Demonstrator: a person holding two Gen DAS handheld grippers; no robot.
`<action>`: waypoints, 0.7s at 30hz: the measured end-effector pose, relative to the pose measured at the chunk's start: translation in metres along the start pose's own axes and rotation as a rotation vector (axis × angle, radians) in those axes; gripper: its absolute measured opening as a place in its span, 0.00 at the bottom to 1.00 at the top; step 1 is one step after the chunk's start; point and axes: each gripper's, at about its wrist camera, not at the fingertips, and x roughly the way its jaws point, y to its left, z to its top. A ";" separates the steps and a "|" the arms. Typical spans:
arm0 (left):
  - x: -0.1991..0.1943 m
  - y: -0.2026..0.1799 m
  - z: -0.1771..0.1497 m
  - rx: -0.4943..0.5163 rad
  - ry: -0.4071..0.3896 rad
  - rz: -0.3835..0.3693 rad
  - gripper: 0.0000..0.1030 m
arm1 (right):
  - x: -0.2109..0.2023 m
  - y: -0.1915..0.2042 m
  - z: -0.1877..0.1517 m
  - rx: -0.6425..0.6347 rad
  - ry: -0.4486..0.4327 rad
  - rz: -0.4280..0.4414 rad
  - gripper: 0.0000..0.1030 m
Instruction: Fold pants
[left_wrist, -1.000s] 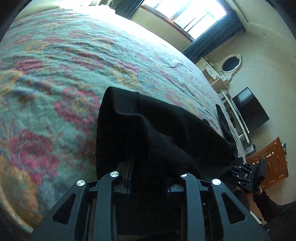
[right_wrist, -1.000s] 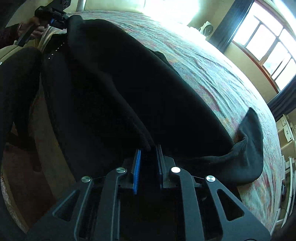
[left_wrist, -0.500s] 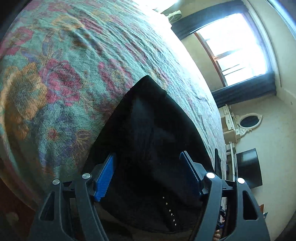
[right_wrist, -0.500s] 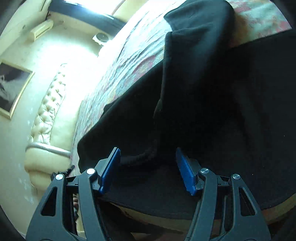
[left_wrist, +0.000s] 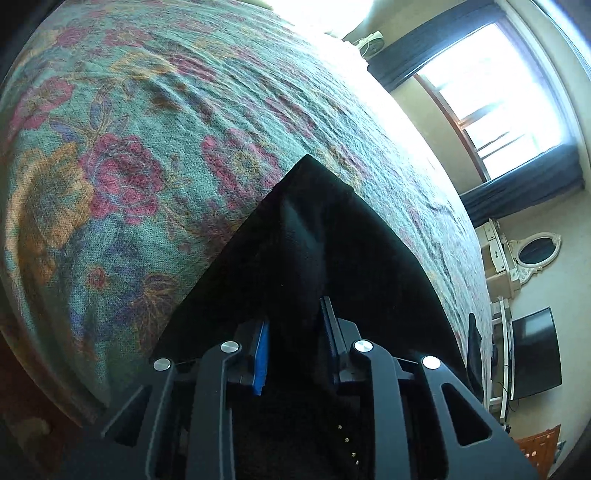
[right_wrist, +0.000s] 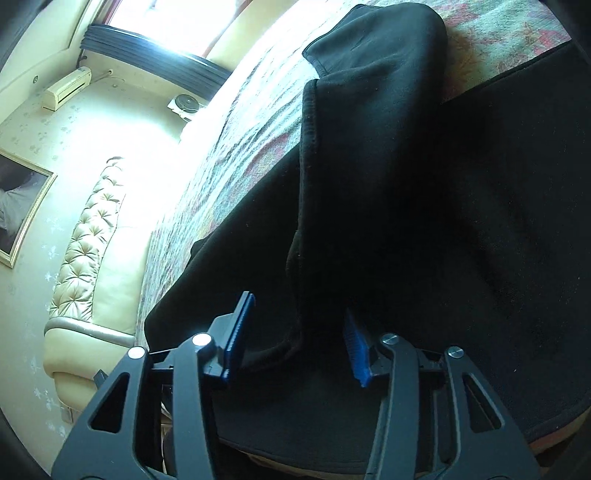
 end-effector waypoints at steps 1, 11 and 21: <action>0.000 -0.001 0.001 -0.008 -0.001 -0.008 0.21 | 0.001 -0.003 0.000 0.000 0.000 -0.007 0.20; -0.040 0.015 -0.003 -0.068 -0.036 -0.134 0.16 | -0.037 0.004 -0.008 0.011 -0.064 0.106 0.09; -0.046 0.049 -0.022 0.001 0.018 -0.027 0.16 | -0.042 -0.031 -0.055 0.022 0.023 0.049 0.10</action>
